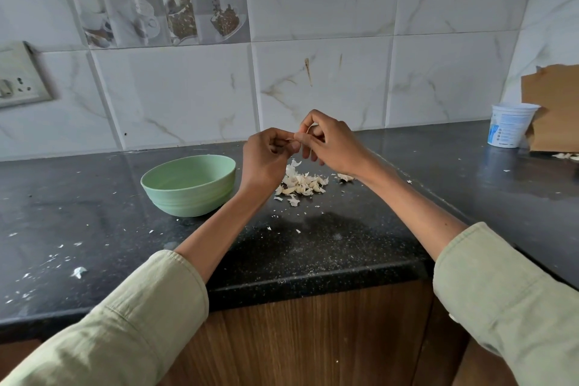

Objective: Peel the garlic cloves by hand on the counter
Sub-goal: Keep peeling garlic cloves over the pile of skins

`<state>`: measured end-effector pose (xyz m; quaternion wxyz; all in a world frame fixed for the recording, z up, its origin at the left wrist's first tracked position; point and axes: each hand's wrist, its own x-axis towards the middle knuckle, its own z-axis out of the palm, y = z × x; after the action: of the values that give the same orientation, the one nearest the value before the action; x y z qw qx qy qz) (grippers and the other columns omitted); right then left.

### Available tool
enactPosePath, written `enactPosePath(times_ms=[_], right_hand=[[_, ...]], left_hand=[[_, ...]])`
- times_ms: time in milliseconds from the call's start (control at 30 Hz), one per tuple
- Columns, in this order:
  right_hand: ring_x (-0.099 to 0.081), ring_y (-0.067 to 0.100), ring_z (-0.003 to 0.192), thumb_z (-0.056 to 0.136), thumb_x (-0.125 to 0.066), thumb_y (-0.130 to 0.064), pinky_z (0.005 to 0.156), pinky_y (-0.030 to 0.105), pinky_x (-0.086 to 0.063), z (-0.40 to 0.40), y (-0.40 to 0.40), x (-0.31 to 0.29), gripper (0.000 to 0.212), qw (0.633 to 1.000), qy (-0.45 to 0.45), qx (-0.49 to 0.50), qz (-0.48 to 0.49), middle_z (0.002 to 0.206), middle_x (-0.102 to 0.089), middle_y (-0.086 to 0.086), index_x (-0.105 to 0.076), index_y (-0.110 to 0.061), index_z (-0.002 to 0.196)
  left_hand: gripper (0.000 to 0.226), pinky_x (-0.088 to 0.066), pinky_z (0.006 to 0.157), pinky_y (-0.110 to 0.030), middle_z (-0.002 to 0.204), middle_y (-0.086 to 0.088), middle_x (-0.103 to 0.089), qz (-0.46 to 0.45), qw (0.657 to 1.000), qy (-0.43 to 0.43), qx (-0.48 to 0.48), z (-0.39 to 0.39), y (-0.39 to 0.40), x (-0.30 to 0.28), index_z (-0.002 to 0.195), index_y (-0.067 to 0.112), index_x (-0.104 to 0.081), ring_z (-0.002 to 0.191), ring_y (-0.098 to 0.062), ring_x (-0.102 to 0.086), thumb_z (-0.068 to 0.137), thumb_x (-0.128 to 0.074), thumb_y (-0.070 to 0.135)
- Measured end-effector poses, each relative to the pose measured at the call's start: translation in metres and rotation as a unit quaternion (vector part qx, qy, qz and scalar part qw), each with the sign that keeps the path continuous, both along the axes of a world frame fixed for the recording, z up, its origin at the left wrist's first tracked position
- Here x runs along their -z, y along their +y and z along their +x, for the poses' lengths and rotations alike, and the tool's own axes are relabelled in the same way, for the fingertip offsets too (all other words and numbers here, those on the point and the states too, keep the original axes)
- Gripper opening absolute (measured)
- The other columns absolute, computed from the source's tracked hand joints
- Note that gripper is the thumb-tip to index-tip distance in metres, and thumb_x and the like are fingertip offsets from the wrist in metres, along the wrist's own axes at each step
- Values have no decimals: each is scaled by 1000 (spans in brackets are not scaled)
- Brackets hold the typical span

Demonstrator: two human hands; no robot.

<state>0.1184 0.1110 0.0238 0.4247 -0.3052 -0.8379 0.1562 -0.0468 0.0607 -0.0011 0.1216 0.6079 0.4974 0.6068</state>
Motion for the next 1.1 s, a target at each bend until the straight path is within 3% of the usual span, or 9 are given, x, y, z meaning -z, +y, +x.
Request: enactPosePath(times_ms=[233, 333, 433, 567, 700, 867, 933, 1000, 1100], right_hand=[[-42, 6, 50, 109, -59, -28, 52, 19, -33, 3, -1, 2, 23, 997, -71, 20, 39, 64, -62, 8, -52, -8, 99], [-51, -1, 53, 108, -62, -19, 56, 15, -37, 5, -4, 1, 20, 995, -65, -4, 80, 60, -55, -6, -53, -4, 98], [-61, 4, 58, 107, -62, -19, 61, 18, -47, 4, -1, -1, 15, 996, -42, -37, 67, 71, -68, -6, -58, -7, 100], [-61, 12, 60, 107, -62, -22, 55, 26, -50, 1, 2, -4, 19, 988, 74, -77, -111, 71, -68, 2, -61, -6, 97], [-51, 10, 59, 104, -66, -26, 52, 21, -45, 6, 5, -4, 18, 918, 155, -155, -331, 69, -59, 1, -61, -13, 93], [-48, 5, 56, 104, -66, -26, 49, 16, -44, 9, 8, -6, 20, 877, 172, -181, -410, 67, -56, -3, -66, -6, 101], [-52, 7, 56, 102, -69, -23, 50, 18, -46, 7, 7, -4, 16, 910, 169, -159, -344, 67, -61, -1, -63, -10, 96], [-60, 12, 56, 101, -72, -20, 51, 22, -49, 3, 4, -2, 20, 975, 119, -101, -161, 67, -68, 1, -59, -9, 90], [-71, 11, 62, 98, -76, -19, 56, 20, -54, -1, -2, 1, 23, 995, 49, -57, 58, 70, -72, 0, -60, -3, 90]], left_hand=[[4, -57, 69, -22, 77, 7, -76, -18, 998, 52, -32, 1, 3, 4, 93, 16, -78, 73, -7, -71, 94, -80, 20], [16, -49, 58, -21, 71, 6, -75, -45, 995, 88, -27, -1, 1, 4, 87, 15, -79, 62, -7, -66, 98, -76, 27], [14, -41, 53, -13, 72, 3, -75, -41, 994, 102, 9, 0, -5, 0, 89, 16, -78, 55, 2, -57, 99, -74, 26], [16, -43, 57, -16, 69, 1, -72, -3, 998, 64, 7, 2, -7, -3, 84, 14, -72, 61, -4, -59, 99, -74, 19], [16, -44, 57, -13, 70, -3, -73, 6, 997, 75, 11, 2, -10, -4, 83, 11, -71, 59, 0, -60, 99, -74, 13], [13, -43, 56, -11, 69, 3, -72, 0, 997, 78, 12, 4, -12, -5, 85, 6, -71, 58, 3, -60, 98, -72, 6], [14, -43, 55, -13, 69, -2, -72, -6, 998, 68, 5, 4, -11, -5, 84, 9, -72, 58, 0, -59, 98, -72, 8], [14, -41, 50, -17, 71, -7, -73, -21, 999, 43, -5, 3, -10, -4, 82, 9, -73, 56, -4, -54, 96, -71, 6], [16, -36, 45, -14, 73, -7, -75, -55, 998, 11, -20, 2, -8, -1, 82, 9, -74, 48, 2, -48, 92, -66, -2]])
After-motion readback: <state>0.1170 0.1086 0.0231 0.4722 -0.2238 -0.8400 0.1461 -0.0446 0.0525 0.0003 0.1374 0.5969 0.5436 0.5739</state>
